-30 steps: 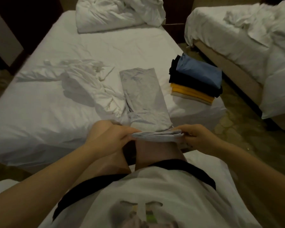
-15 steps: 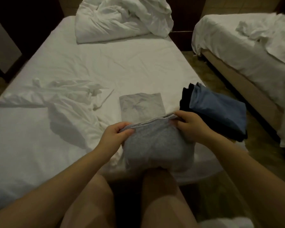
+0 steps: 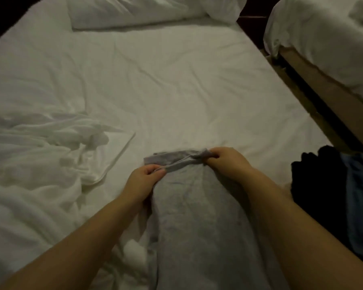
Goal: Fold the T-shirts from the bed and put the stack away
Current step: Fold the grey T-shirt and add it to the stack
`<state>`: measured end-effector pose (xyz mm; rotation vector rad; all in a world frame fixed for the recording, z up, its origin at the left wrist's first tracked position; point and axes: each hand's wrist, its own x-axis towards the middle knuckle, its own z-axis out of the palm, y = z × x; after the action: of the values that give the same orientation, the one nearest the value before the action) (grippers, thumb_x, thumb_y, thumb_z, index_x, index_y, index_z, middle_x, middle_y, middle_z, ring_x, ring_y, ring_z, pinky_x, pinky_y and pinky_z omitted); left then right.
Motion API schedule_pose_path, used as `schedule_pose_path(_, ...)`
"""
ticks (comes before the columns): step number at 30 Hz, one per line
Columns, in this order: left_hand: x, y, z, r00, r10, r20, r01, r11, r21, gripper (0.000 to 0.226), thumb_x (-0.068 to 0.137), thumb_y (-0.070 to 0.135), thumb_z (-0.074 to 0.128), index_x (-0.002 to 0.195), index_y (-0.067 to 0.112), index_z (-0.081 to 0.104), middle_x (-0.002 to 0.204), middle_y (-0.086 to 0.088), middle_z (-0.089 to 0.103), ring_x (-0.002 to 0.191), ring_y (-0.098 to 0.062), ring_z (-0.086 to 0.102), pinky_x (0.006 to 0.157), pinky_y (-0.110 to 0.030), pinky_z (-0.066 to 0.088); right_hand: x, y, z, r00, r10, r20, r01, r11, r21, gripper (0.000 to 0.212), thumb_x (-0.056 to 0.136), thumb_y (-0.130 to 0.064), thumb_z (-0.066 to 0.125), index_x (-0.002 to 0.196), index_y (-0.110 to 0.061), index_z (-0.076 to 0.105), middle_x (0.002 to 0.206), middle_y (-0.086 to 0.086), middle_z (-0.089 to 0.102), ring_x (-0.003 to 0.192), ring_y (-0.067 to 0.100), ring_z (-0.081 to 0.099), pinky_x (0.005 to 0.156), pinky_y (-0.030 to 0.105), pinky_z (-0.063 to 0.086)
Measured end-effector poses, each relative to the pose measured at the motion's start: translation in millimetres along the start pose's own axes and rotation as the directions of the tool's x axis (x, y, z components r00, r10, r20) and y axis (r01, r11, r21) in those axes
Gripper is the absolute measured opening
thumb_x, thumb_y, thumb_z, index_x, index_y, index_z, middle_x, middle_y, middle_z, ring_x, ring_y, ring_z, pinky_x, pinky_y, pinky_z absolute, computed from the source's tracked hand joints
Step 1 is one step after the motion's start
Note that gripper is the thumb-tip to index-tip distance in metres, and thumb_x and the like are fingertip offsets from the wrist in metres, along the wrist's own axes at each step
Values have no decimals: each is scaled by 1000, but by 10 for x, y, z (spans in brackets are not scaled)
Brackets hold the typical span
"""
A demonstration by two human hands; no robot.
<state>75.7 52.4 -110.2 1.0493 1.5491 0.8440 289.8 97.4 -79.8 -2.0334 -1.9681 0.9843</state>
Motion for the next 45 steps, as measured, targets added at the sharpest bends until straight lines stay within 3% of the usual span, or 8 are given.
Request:
schedule_pose_path(7, 7, 106, -9, 996, 54, -76, -63, 989, -133, 8, 88, 10, 60, 87, 10, 68, 80, -4, 66, 74, -15, 59, 69, -23, 50, 85, -63, 24, 994, -42, -105, 51, 995, 86, 11, 88, -27, 57, 90, -19, 65, 89, 3, 64, 86, 23, 57, 69, 30, 40)
schedule_pose_path(14, -470, 75, 8, 977, -214, 13, 204, 911, -358, 45, 85, 31, 64, 124, 17, 47, 119, -7, 60, 101, -25, 61, 65, -31, 51, -425, 157, 63, 941, 246, -232, -108, 869, 483, 41, 81, -52, 62, 110, -24, 58, 101, -5, 59, 92, 16, 57, 77, 30, 46)
schedule_pose_path(17, -741, -6, 11, 968, -252, 3, 244, 934, -260, 70, 82, 31, 67, 140, 26, 28, 129, -11, 52, 109, -34, 57, 62, -31, 51, -702, 245, 157, 931, 294, -214, -138, 830, 540, 52, 82, -51, 63, 123, -23, 50, 109, -1, 56, 96, 19, 56, 80, 31, 46)
schedule_pose_path(21, -1044, -177, 50, 991, -132, 7, 131, 979, -156, 86, 80, 26, 71, 144, 37, 14, 132, -14, 52, 109, -26, 57, 92, -42, 49, -977, 379, 254, 934, 291, -207, -131, 818, 560, 55, 83, -38, 67, 130, -20, 43, 124, 7, 56, 105, 24, 55, 80, 29, 42)
schedule_pose_path(30, -1223, -61, 16, 922, 34, 386, -90, 988, 126, 57, 76, 21, 66, 118, 52, 42, 132, 11, 42, 122, -6, 40, 95, -14, 35, -1510, 555, 469, 966, 191, -172, -41, 776, 629, 68, 86, -21, 66, 141, -36, 29, 125, 10, 58, 112, 23, 57, 81, 24, 47)
schedule_pose_path(35, -1322, 50, 27, 938, 71, 339, -36, 993, -109, 50, 88, -5, 50, 114, 37, 53, 118, 14, 52, 111, -7, 51, 83, -7, 44, -1731, 641, 543, 978, 129, -165, 4, 776, 631, 69, 87, -22, 64, 139, -46, 25, 108, 2, 66, 98, 17, 63, 88, 38, 52)
schedule_pose_path(41, -1616, -24, 86, 947, 131, 293, -218, 933, 286, 58, 90, 30, 58, 135, 44, 24, 129, 23, 31, 117, 0, 35, 95, -11, 30, -2016, 783, 692, 973, 114, -200, 23, 815, 579, 63, 85, -25, 66, 131, -51, 30, 66, -10, 64, 63, 2, 60, 62, 20, 46)
schedule_pose_path(45, -1923, -220, 18, 937, 139, 320, -260, 889, 378, 75, 70, 58, 59, 129, 54, 12, 132, 29, 22, 122, 6, 29, 91, 2, 21, -2251, 842, 799, 979, 134, -157, -12, 795, 607, 65, 85, -27, 66, 126, -57, 27, 70, -15, 62, 77, -1, 60, 66, 11, 44)
